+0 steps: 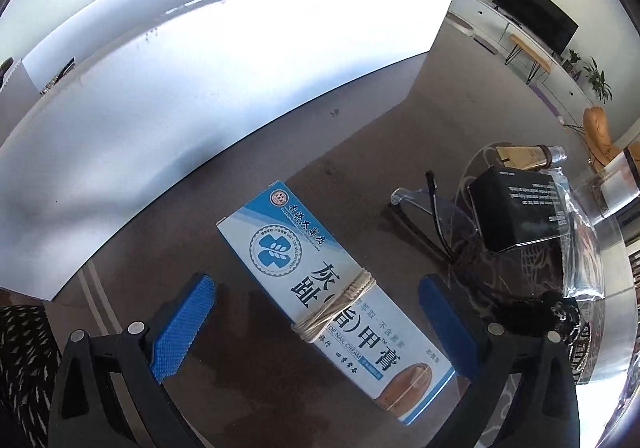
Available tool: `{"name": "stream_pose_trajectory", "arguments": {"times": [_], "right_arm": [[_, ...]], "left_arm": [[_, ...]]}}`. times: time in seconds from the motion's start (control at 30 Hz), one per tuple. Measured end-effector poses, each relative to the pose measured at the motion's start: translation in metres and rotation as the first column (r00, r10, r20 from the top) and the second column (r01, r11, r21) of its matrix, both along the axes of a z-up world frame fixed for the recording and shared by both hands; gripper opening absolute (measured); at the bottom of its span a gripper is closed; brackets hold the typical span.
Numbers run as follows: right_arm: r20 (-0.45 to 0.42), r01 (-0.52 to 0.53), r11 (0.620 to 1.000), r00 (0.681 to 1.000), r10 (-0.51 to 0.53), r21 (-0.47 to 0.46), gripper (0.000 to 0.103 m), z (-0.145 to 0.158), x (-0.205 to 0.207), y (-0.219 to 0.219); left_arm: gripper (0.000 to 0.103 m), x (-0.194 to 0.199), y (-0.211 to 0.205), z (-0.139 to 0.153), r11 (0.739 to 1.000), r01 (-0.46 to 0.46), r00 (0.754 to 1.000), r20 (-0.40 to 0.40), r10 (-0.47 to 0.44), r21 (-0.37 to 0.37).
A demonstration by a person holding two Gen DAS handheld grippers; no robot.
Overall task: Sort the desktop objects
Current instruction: 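Close the left tool around the middle of the ointment box, then lift the ointment box with the left tool while the right tool grasps the gold claw clip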
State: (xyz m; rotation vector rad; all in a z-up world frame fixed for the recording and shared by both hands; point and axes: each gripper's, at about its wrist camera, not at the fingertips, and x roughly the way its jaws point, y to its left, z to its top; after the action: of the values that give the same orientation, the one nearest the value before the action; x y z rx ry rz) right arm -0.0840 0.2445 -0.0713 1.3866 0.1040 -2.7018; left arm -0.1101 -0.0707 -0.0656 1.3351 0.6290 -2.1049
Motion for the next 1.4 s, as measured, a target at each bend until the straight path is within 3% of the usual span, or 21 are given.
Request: {"name": "stream_pose_trajectory", "arguments": {"times": [0.13, 0.27, 0.4, 0.57, 0.77, 1.0, 1.4], "right_arm": [[0.000, 0.000, 1.000, 1.000, 0.000, 0.000, 0.103, 0.000, 0.000, 0.000], [0.000, 0.000, 1.000, 1.000, 0.000, 0.000, 0.103, 0.000, 0.000, 0.000], [0.000, 0.000, 1.000, 1.000, 0.000, 0.000, 0.103, 0.000, 0.000, -0.001], [0.000, 0.001, 1.000, 1.000, -0.001, 0.000, 0.103, 0.000, 0.000, 0.000], [0.000, 0.001, 1.000, 1.000, -0.001, 0.000, 0.103, 0.000, 0.000, -0.001], [0.000, 0.000, 1.000, 1.000, 0.000, 0.000, 0.103, 0.000, -0.001, 0.000], [0.000, 0.001, 1.000, 1.000, -0.001, 0.001, 0.103, 0.000, -0.001, 0.000]], "left_arm": [[0.103, -0.005, 0.005, -0.007, 1.000, 0.011, 1.000, 0.017, -0.011, -0.008], [0.103, -0.003, 0.011, -0.011, 0.992, 0.106, 0.994, 0.037, -0.104, -0.062], [0.103, 0.009, 0.002, -0.012, 0.968, 0.233, 0.972, 0.038, -0.231, -0.094], [0.103, 0.018, -0.017, -0.011, 0.941, 0.326, 0.945, 0.040, -0.323, -0.090], [0.103, 0.013, -0.014, -0.012, 0.901, 0.418, 0.908, 0.016, -0.419, -0.115], [0.103, 0.023, -0.009, -0.011, 0.874, 0.459, 0.882, -0.035, -0.470, -0.158], [0.103, 0.028, -0.004, -0.014, 0.874, 0.454, 0.882, -0.053, -0.469, -0.175]]}}
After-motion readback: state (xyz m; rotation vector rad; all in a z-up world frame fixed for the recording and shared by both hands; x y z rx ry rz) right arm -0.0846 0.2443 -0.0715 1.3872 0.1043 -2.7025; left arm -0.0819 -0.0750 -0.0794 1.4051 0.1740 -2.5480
